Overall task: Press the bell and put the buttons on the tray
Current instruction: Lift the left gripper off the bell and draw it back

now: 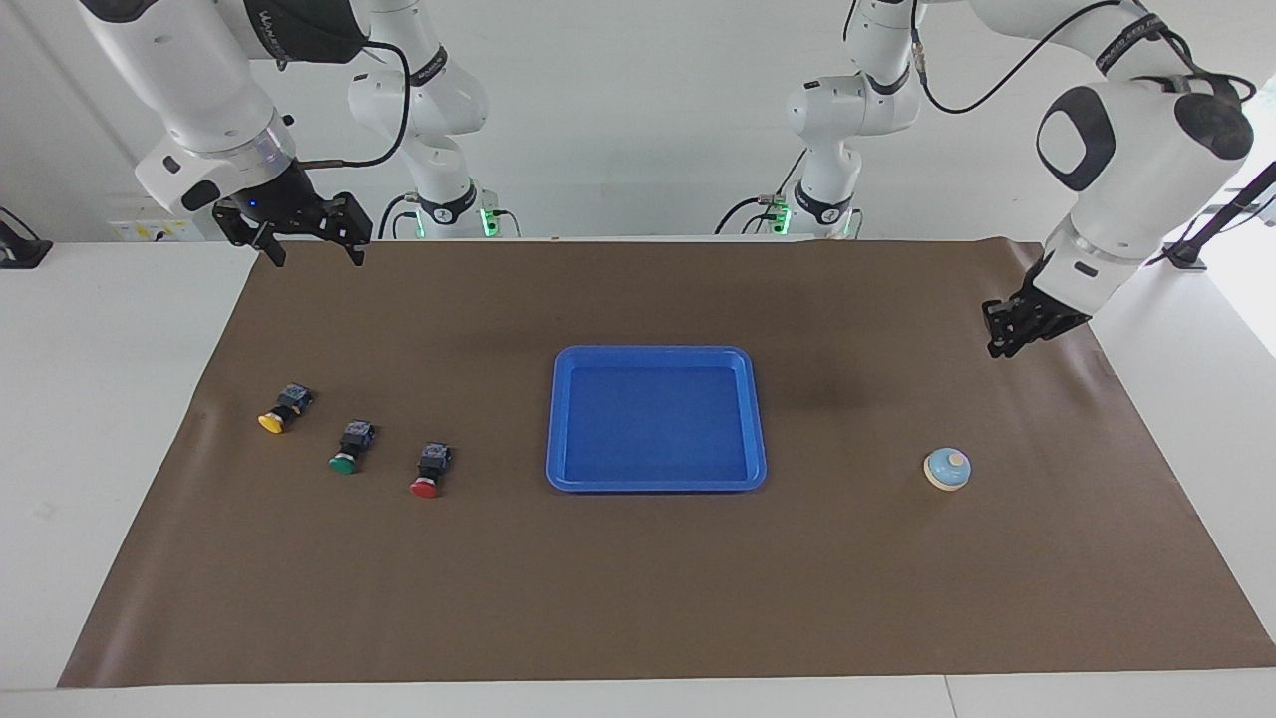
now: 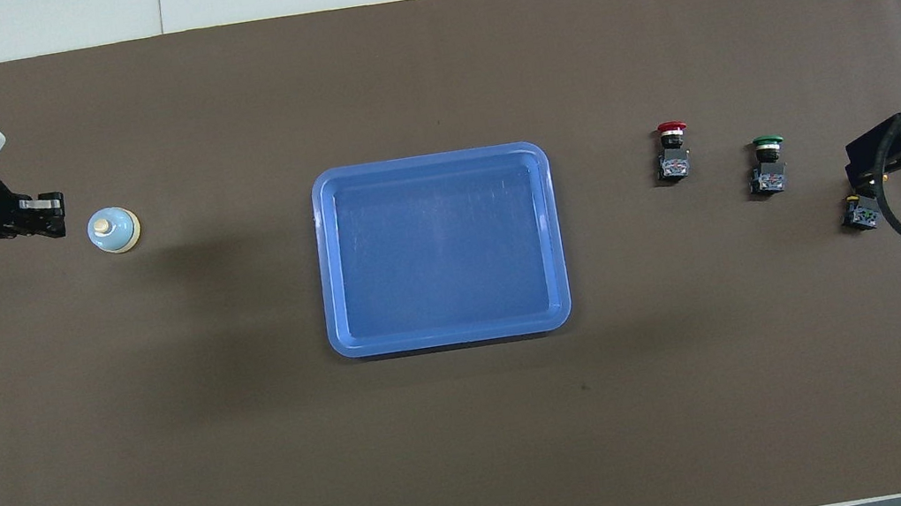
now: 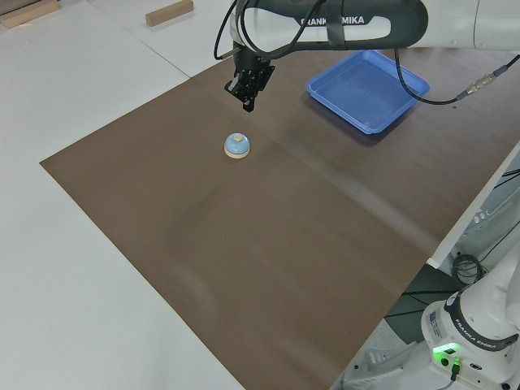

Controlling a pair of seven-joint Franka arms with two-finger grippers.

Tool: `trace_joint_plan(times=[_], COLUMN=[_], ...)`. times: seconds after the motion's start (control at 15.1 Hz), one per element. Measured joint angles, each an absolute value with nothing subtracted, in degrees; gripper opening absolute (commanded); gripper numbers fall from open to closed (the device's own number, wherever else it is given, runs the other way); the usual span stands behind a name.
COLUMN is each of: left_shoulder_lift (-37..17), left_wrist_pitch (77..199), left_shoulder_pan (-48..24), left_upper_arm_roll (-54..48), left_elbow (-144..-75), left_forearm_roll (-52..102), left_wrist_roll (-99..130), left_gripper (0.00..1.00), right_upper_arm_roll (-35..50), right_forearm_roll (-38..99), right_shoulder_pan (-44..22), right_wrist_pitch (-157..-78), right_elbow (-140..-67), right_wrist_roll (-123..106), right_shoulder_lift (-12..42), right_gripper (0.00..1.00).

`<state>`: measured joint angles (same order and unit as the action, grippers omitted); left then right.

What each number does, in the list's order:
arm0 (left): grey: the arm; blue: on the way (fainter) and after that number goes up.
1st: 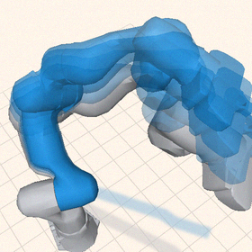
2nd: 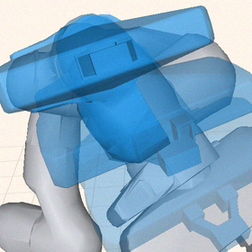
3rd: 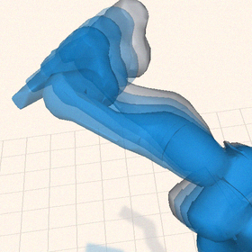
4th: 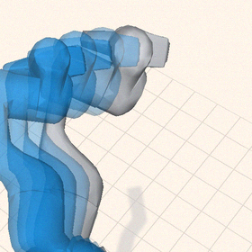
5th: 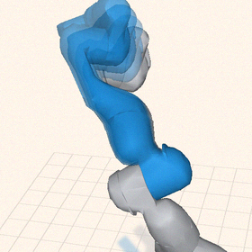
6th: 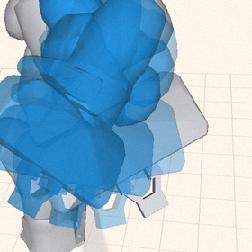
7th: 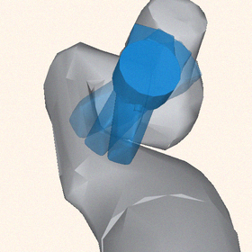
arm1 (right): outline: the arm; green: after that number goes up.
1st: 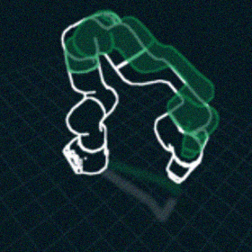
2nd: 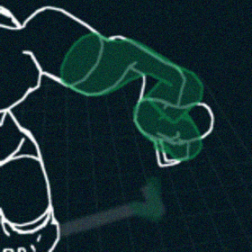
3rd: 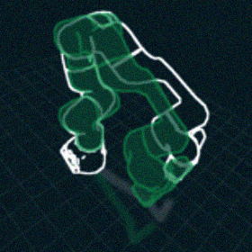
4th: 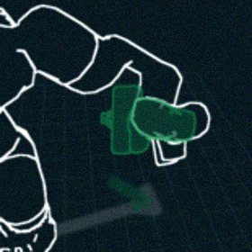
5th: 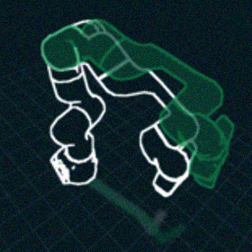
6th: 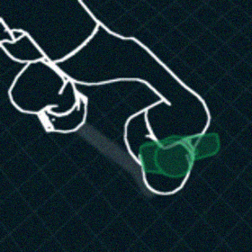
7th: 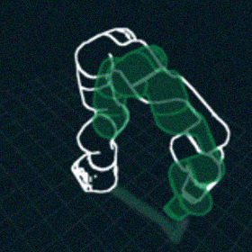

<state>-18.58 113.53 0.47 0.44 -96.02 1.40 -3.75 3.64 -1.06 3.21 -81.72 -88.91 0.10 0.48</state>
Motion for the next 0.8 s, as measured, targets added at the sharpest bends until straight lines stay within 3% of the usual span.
trace_joint_plan(times=[0.2, 0.8], left_shoulder_lift=[-22.50, -25.06], left_wrist_pitch=[115.41, 122.19], left_shoulder_pan=[0.48, 0.49], left_upper_arm_roll=[0.44, 0.51], left_elbow=[-94.77, -97.59], left_forearm_roll=[1.40, 1.41], left_wrist_roll=[-3.53, -2.36], left_gripper=[0.00, 0.00], right_upper_arm_roll=[3.64, 3.64], right_forearm_roll=[-1.06, -1.06], right_shoulder_pan=[3.21, 3.21], right_wrist_pitch=[-81.72, -81.72], right_elbow=[-88.91, -88.91], right_wrist_roll=[0.10, 0.10], right_shoulder_lift=[0.48, 0.48], right_gripper=[1.00, 1.00])
